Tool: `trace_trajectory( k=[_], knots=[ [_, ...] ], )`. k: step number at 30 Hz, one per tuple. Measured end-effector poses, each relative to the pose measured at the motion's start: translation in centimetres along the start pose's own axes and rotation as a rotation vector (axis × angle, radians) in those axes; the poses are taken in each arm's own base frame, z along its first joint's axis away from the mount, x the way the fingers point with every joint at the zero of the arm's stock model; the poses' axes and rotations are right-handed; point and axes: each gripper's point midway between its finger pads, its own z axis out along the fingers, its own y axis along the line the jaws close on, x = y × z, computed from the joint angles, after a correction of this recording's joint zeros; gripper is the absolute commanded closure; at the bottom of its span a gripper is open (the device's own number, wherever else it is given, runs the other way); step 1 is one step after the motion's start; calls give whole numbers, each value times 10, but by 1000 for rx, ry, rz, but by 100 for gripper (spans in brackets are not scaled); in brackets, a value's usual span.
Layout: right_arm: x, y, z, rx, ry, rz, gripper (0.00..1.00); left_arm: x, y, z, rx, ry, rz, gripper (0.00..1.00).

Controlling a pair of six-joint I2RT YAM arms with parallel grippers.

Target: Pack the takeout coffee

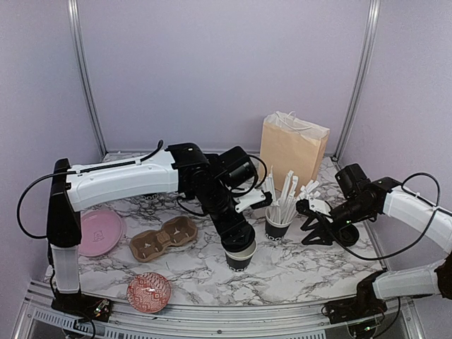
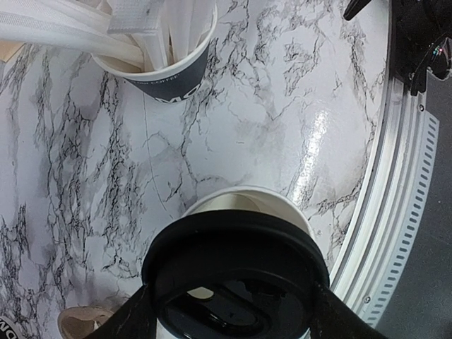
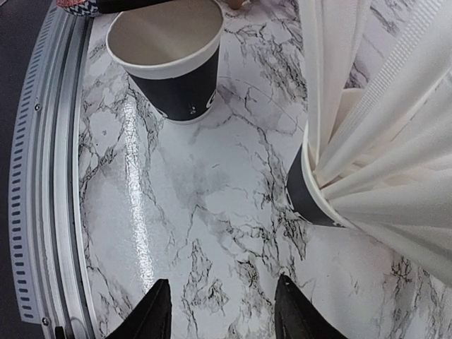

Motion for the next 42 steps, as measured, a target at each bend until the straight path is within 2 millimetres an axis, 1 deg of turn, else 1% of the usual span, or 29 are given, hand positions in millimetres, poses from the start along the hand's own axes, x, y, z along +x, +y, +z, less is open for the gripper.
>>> trace_trajectory(
  k=[4, 8, 19, 21, 25, 27, 29, 33, 38, 40, 42],
  knots=[
    [0, 0, 0, -2, 1, 0, 52, -1, -3, -1, -2, 4, 9, 30],
    [0, 1, 1, -4, 2, -2, 52, -1, -4, 4, -4, 18, 14, 30],
    [0, 0, 1, -2, 5, -2, 52, 1, 0, 15, -28, 51, 18, 28],
    [1, 0, 1, -1, 6, -2, 52, 3, 0, 17, -31, 63, 18, 25],
    [4, 2, 3, -6, 11, 3, 52, 0, 0, 22, -33, 65, 26, 17],
    [5, 2, 3, -8, 13, 4, 52, 0, -1, 24, -36, 68, 31, 3],
    [4, 2, 3, -8, 12, 4, 52, -1, -3, 24, -39, 70, 36, 1],
    [5, 2, 3, -9, 13, 4, 52, -7, -8, 20, -54, 52, 59, 1],
    [0, 3, 2, -11, 11, -6, 52, -4, -1, 14, -118, 56, 63, 1],
    [-6, 6, 2, -18, 7, -29, 53, 1, 2, 4, -146, 52, 52, 1],
    [-12, 10, 4, -26, 13, -60, 53, 4, 5, -13, -166, 30, 35, 1]
  ],
)
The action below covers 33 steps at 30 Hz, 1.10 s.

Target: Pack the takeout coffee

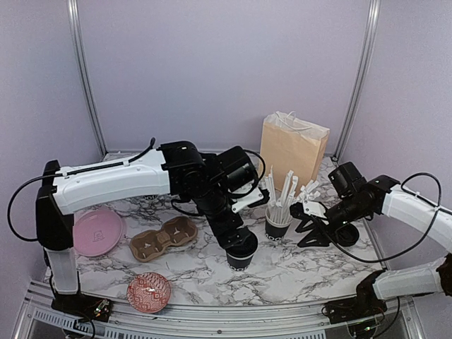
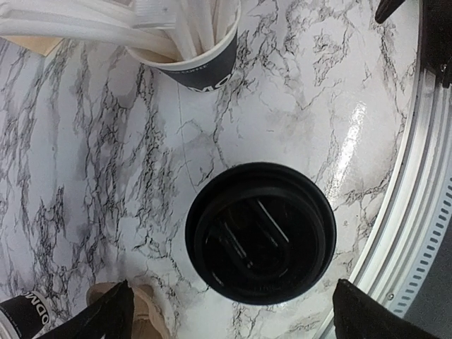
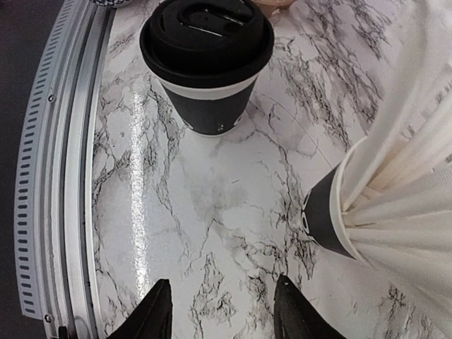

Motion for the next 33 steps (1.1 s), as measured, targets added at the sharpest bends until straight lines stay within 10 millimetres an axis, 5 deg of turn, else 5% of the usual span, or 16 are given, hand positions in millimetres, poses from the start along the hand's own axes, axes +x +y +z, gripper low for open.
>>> trace_trajectory(
  k=[4, 7, 13, 17, 24, 33],
  knots=[
    [-9, 15, 7, -30, 35, -67, 57, 6, 11, -36, -17, -72, -82, 2],
    [-11, 25, 10, -41, 64, -109, 57, 10, 22, -40, -17, -99, -166, 9],
    [-30, 53, 17, -90, 79, -226, 66, 23, 61, 0, 57, -167, -464, 20],
    [-55, 54, 28, -81, 81, -303, 68, 28, 76, 16, 161, -210, -626, 20],
    [-85, 50, 51, -28, 68, -426, 71, -3, 49, 12, 358, -320, -661, 26],
    [-89, 45, 71, -18, 102, -461, 74, 1, 34, 30, 412, -291, -691, 35]
  ],
)
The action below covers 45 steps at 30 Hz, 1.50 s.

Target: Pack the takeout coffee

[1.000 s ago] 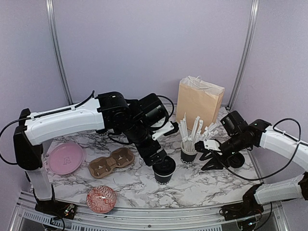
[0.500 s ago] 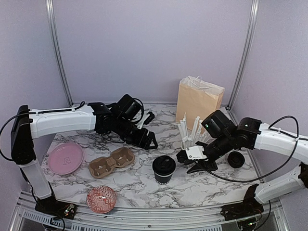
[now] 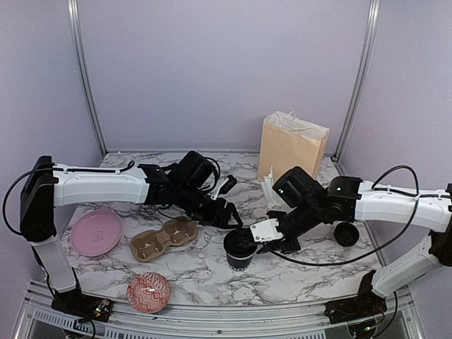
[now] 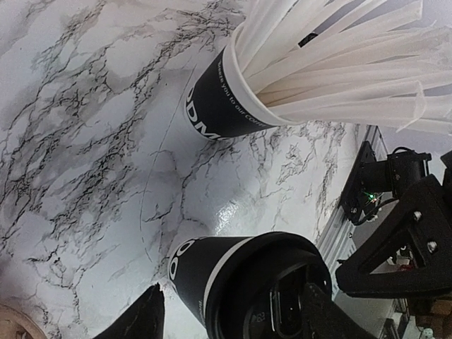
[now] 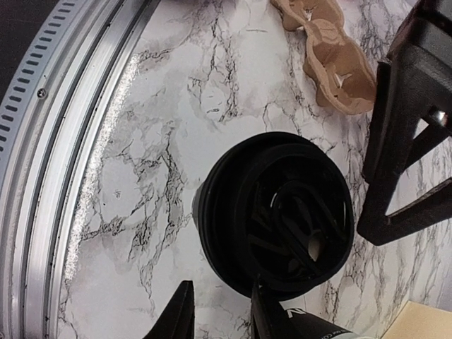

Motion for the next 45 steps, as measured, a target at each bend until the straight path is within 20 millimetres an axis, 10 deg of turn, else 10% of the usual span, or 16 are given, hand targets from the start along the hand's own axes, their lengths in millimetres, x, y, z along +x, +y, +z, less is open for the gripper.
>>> trace_trajectory(
  k=[29, 37, 45],
  knots=[
    [1, 3, 28, 68, 41, -158, 87, 12, 9, 29, 3, -31, 23, 40],
    [-23, 8, 9, -34, 5, -113, 77, 14, 9, 27, -42, -34, 31, 7],
    [-43, 3, -3, -38, -49, -88, 63, 2, 11, -18, -163, -144, 31, 5]
  ],
)
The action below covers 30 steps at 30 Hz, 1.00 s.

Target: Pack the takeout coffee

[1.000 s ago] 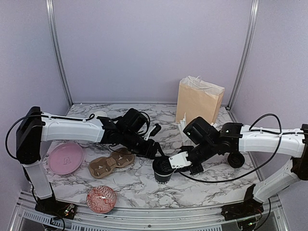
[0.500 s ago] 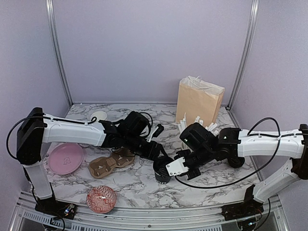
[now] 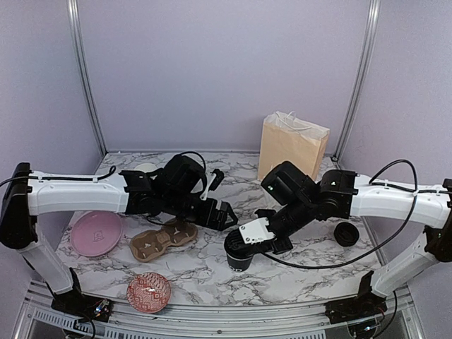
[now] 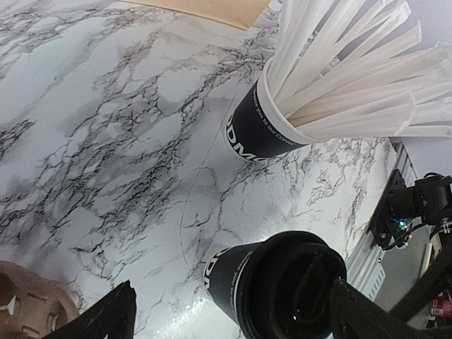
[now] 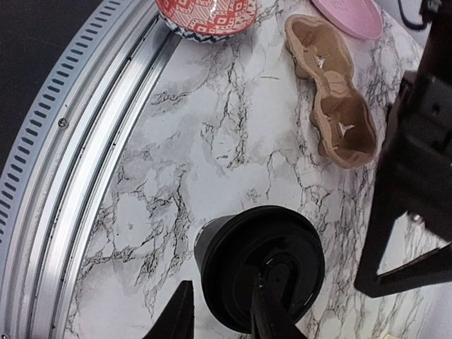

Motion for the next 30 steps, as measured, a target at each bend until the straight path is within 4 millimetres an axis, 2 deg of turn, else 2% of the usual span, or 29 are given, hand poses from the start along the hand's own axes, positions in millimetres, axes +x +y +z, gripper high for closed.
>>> trace_trajectory(
  k=[4, 6, 8, 11, 14, 18, 24, 30],
  knots=[
    [8, -5, 0, 13, 25, 14, 49, 3, 1, -30, -11, -55, -61, 11],
    [14, -10, -1, 23, 36, 29, 38, 15, 3, -34, -15, -45, -103, 12],
    [20, -14, 0, 24, 46, 47, 34, 31, 3, -31, -13, -13, -140, 13],
    [29, -20, 8, 3, 67, 70, 32, 55, 3, -22, 1, 42, -193, 15],
    [33, -26, 17, -21, 86, 82, 32, 68, -1, -16, 32, 70, -231, 15],
    [36, -28, 24, -48, 95, 99, 31, 70, -7, -12, 78, 73, -264, 16],
    [39, -26, 26, -63, 101, 111, 31, 64, -17, -8, 134, 56, -264, 20],
    [40, -27, 27, -67, 96, 118, 35, 72, -17, 5, 148, 90, -265, 21]
  ],
)
